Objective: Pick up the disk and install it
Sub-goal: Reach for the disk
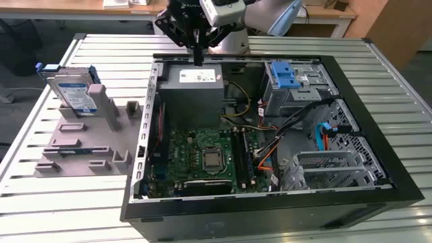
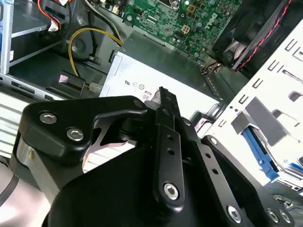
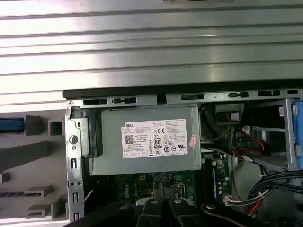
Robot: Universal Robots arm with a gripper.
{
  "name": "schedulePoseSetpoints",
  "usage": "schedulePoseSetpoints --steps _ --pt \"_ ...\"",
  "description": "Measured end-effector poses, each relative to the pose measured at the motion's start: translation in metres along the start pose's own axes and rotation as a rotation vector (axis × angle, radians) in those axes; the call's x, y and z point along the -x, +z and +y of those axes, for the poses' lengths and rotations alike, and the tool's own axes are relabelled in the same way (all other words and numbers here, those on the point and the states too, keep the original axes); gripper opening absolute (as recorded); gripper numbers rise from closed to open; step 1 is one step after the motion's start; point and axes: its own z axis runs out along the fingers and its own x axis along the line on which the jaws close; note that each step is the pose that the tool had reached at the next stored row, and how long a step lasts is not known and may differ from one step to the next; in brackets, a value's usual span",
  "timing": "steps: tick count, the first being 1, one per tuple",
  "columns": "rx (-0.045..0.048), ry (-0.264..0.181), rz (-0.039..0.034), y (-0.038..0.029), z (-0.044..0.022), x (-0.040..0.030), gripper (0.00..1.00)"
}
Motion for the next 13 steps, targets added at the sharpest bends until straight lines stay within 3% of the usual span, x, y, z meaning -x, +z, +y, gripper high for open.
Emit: schedulePoseSetpoints --steps 13 --pt "0.0000 0.000 0.0000 0.0000 -0.0001 -0.0017 0.11"
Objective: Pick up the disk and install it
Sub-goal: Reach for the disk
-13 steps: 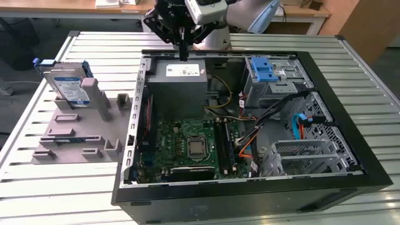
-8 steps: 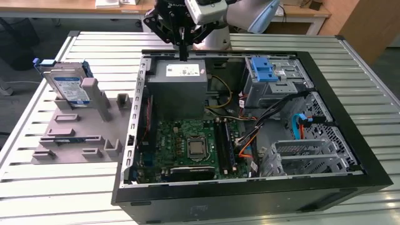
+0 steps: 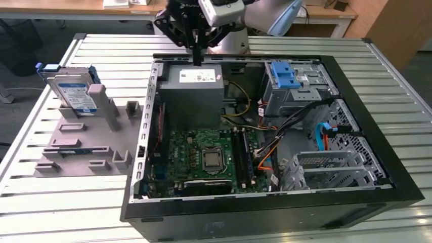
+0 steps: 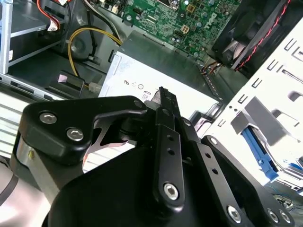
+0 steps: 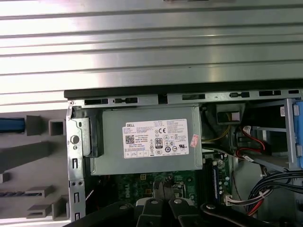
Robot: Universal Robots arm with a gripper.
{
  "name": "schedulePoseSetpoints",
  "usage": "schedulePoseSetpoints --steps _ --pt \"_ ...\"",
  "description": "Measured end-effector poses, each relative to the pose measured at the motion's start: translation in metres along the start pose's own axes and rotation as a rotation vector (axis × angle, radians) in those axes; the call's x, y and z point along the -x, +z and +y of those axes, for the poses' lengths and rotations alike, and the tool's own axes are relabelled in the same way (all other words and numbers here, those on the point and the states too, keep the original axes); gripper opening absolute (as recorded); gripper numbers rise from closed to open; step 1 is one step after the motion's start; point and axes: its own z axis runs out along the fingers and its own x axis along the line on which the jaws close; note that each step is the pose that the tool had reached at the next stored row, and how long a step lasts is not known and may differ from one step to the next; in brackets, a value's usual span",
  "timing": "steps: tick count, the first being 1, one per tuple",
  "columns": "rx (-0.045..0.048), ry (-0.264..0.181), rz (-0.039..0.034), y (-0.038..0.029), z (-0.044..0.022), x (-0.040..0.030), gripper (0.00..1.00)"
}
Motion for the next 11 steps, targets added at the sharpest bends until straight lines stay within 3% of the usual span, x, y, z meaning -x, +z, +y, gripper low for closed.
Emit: schedulePoseSetpoints --steps 11 --pt "-0.0001 0.000 0.0000 -0.0003 0.0010 -0.0168 0.11"
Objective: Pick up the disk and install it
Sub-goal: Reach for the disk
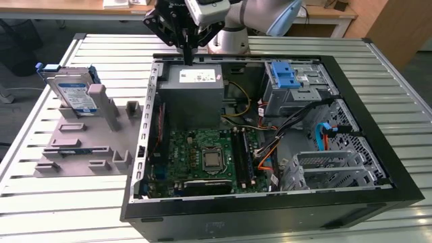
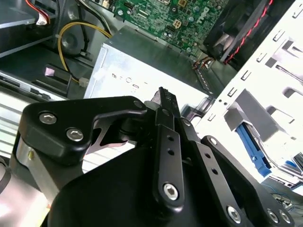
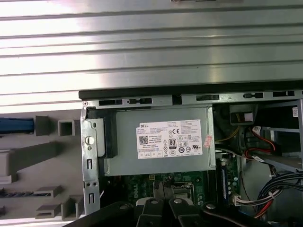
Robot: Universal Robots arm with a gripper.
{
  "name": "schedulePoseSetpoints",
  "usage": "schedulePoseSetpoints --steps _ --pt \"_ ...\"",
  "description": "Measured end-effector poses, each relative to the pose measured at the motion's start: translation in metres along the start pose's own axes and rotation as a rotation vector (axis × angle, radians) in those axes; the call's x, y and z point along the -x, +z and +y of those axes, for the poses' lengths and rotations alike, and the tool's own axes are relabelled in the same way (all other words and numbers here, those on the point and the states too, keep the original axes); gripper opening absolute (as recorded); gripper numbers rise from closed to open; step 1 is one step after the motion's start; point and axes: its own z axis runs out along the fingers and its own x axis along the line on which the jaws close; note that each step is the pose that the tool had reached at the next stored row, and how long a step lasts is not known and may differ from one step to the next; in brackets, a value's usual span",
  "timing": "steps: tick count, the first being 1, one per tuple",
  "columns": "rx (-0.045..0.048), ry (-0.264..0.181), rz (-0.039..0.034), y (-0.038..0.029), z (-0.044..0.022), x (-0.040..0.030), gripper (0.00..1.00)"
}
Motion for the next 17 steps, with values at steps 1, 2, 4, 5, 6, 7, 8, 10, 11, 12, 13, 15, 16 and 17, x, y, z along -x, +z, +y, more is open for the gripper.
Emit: schedulePoseSetpoints --steps 1,2,4,5,6,7,8,10,11,12,13,15,16,17 --pt "0.0000 0.000 0.0000 0.0000 0.0003 -0.0013 0.11" --pt "-0.0001 0.000 0.0000 0.0000 0.0005 -0.0023 0.11" --pt "0.0000 0.000 0.0000 0.0000 0.0006 -0.0046 0.11" --pt "0.0000 0.000 0.0000 0.0000 0.0007 -0.0058 0.11" --pt "0.0000 0.000 -0.0001 0.0000 0.0008 -0.0068 0.11" --pt "0.0000 0.000 0.0000 0.0000 0.0008 -0.0075 0.11" --pt "0.0000 0.000 0.0000 0.0000 0.0008 -0.0077 0.11" --pt "0.0000 0.000 0.0000 0.0000 0.0008 -0.0077 0.11" --pt "0.0000 0.000 0.0000 0.0000 0.0008 -0.0078 0.11" --pt "0.0001 0.000 0.0000 0.0000 0.0008 -0.0079 0.11" --pt "0.0000 0.000 0.0000 0.0000 0.0008 -0.0079 0.11" --pt "0.0000 0.000 0.0000 0.0000 0.0008 -0.0081 0.11" --pt "0.0000 0.000 0.0000 -0.0001 0.0008 -0.0081 0.11" --pt "0.0000 0.000 0.0000 -0.0001 0.0008 -0.0083 0.11"
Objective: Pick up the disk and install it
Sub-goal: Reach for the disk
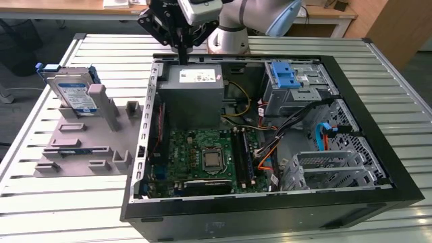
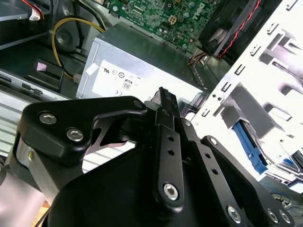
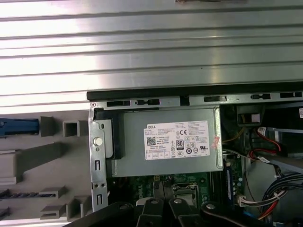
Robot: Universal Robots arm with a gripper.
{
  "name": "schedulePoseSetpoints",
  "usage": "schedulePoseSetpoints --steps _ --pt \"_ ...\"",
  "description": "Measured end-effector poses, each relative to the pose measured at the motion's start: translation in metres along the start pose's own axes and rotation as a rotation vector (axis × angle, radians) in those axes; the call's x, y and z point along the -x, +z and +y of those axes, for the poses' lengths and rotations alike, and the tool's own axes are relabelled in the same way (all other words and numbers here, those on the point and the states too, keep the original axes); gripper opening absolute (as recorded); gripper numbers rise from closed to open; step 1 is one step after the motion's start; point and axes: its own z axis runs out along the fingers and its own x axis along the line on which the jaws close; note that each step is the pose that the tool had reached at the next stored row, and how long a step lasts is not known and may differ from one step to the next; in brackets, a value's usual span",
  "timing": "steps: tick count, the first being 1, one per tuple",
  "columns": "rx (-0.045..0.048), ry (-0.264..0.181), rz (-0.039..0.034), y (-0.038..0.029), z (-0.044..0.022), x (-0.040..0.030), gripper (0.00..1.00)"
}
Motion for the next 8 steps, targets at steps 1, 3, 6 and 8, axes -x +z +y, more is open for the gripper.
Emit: schedulePoseSetpoints --steps 1,3,6,8 --pt "0.0000 0.000 -0.0001 0.0000 0.0000 -0.0003 0.11" --pt "0.0000 0.000 0.0000 0.0000 0.0002 -0.0014 0.11" --pt "0.0001 0.000 -0.0001 0.0000 0.0006 -0.0047 0.11" --pt "0.0000 0.000 0.0000 0.0000 0.0006 -0.0068 0.11"
